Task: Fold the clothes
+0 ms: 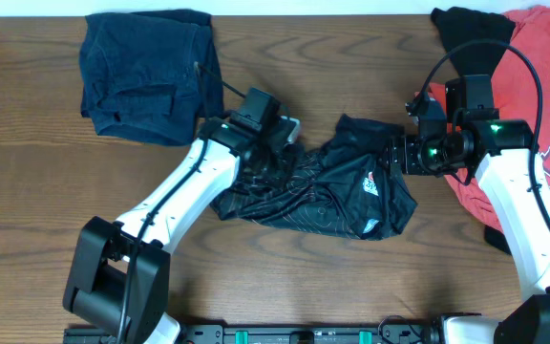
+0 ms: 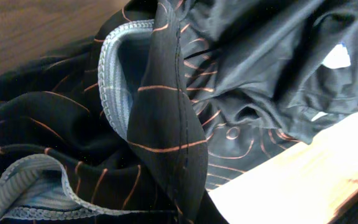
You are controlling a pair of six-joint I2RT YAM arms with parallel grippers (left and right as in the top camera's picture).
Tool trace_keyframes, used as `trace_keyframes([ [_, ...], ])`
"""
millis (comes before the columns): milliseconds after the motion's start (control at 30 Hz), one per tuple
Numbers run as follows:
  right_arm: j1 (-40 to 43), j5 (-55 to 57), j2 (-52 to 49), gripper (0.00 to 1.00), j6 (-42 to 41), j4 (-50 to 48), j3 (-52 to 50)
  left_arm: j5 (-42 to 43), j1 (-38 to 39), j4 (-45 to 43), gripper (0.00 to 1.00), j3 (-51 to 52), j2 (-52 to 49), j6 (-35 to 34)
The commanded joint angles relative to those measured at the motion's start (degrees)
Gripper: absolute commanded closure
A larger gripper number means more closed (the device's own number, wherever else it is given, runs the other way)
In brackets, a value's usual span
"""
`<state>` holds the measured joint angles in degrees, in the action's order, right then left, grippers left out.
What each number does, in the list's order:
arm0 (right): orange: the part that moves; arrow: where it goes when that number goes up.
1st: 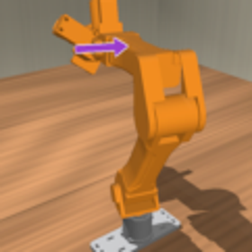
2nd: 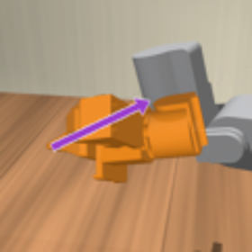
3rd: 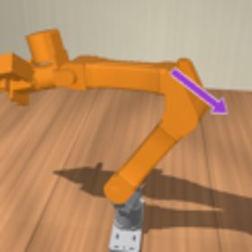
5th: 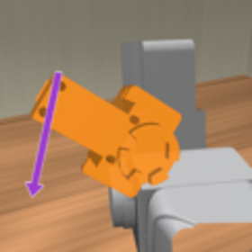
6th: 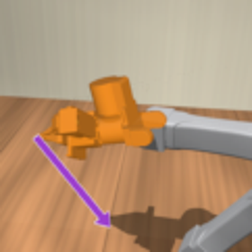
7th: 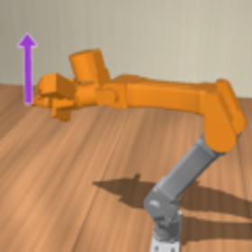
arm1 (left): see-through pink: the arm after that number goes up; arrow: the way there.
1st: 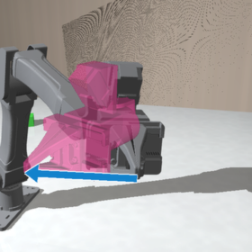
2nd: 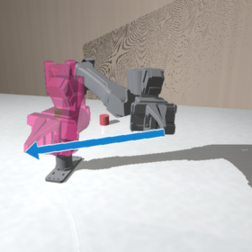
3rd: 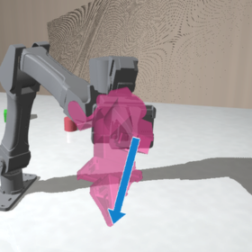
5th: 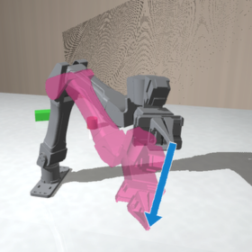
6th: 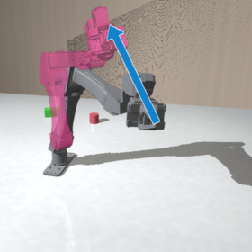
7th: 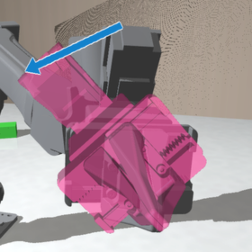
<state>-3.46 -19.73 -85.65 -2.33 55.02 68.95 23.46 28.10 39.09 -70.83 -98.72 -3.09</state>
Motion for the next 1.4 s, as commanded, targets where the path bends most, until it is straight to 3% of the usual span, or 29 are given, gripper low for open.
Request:
trace_keyframes([
  [0, -1.1, -0.7, 0.1, 0.23, -0.4, 0.0, 0.6, 0.6, 1.9, -0.9, 0.94, -0.7, -0.3, -2.0],
  [333, -1.1, -0.6, 0.1, 0.23, -0.4, 0.0, 0.6, 0.6, 4.9, -1.8, 0.91, -0.7, -0.3, -2.0],
  [367, -1.1, -0.5, 0.1, 0.22, -0.4, 0.0, 0.6, 0.6, 5.2, -1.9, 0.83, -0.7, -0.3, -2.0],
  [433, -1.1, 0.4, 0.1, 0.22, -0.5, -0.2, 0.6, 0.6, 5.7, -1.9, 0.44, -0.7, -0.3, -2.1],
  [467, -1.1, 0.8, 0.1, 0.22, -0.7, -0.2, 0.6, 0.6, 5.9, -1.9, 0.18, -0.7, -0.3, -2.3],
  [500, -1.1, 1.7, 0.1, 0.21, -1.4, -0.2, 0.6, 0.5, 6.0, -1.9, 0.04, -0.7, -0.3, -2.8],
  [833, -1.1, 5.6, -1.5, 0.20, -3.4, -0.9, 0.3, 0.5, 3.4, -1.6, 0.02, -3.7, 2.9, -4.5],
  [1133, -1.0, 5.6, -10.9, 0.07, -1.0, -3.8, -2.3, -6.5, -9.2, 4.9, 0.02, -7.8, 13.7, -3.9],
  [1367, -0.8, 5.6, -19.7, 0.01, -1.8, -5.6, -2.3, -6.6, -17.0, 9.5, 0.02, -7.7, 14.4, -1.0],
])
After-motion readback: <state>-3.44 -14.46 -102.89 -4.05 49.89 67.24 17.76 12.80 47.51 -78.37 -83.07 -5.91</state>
